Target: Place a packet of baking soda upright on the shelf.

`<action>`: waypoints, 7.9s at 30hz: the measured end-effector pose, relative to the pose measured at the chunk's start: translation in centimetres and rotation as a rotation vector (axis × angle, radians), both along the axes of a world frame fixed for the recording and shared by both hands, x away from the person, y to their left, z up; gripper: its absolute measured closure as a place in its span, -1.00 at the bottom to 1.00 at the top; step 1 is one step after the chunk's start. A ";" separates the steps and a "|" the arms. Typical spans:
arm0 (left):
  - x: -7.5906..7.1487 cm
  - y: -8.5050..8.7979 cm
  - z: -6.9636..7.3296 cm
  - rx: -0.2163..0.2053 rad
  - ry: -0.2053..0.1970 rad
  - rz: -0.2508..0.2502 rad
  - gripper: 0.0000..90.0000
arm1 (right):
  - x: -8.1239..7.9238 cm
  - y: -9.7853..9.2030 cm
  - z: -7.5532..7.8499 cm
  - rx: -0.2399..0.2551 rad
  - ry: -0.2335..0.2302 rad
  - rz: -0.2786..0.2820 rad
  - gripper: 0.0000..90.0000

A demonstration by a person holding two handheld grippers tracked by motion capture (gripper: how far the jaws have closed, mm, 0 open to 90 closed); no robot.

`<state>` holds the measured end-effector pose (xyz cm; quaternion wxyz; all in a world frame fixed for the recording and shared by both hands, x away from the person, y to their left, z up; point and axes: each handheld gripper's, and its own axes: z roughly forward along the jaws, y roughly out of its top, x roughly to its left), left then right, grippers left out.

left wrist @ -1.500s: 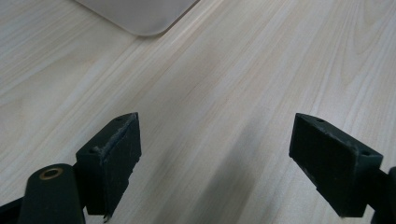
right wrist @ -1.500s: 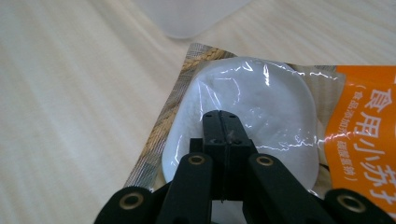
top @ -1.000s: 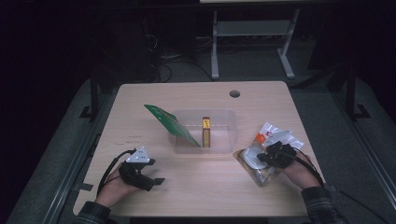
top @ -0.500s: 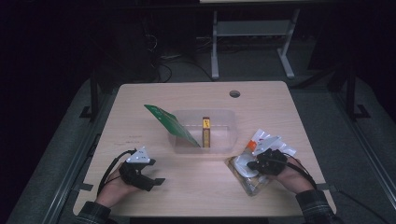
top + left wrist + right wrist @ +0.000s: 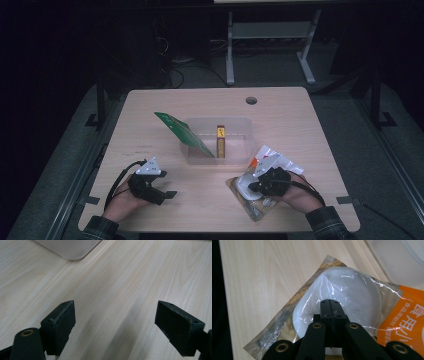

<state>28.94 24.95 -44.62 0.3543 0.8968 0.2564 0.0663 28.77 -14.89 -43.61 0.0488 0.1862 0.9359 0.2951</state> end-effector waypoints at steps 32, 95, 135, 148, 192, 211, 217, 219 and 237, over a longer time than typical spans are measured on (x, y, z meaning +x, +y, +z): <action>-0.6 -1.7 0.7 -0.091 -0.004 -0.063 -0.64 | -1.5 6.2 0.1 0.067 -0.043 0.126 0.99; 1.4 -18.0 0.2 -0.219 0.108 -0.435 0.99 | -2.8 -5.9 2.4 0.358 -0.153 -0.387 -0.43; 1.9 -10.3 7.8 -0.424 -0.092 -0.200 0.99 | -2.9 -4.0 2.9 0.535 -0.095 -0.254 -0.53; 2.0 -9.7 8.0 -0.449 -0.103 -0.174 0.99 | -1.2 -1.2 2.8 0.598 -0.025 -0.171 0.13; 0.7 -12.2 6.1 -0.298 -0.070 -0.188 -0.30 | -1.8 -3.6 5.8 0.845 0.042 -0.074 1.00; -1.2 -5.9 3.0 -0.156 -0.048 -0.099 -0.59 | -0.5 -7.1 7.5 0.798 -0.064 -0.181 1.00; -1.0 -3.7 2.1 -0.117 -0.055 -0.065 -0.61 | 0.5 -7.3 7.9 0.783 -0.081 -0.197 1.00; -1.0 -3.3 1.7 -0.108 -0.047 -0.057 -0.62 | 0.9 -7.3 8.0 0.784 -0.083 -0.201 1.00; 0.2 -1.5 0.7 -0.078 -0.062 0.002 -0.63 | 5.6 -5.8 9.3 0.753 -0.116 -0.219 1.00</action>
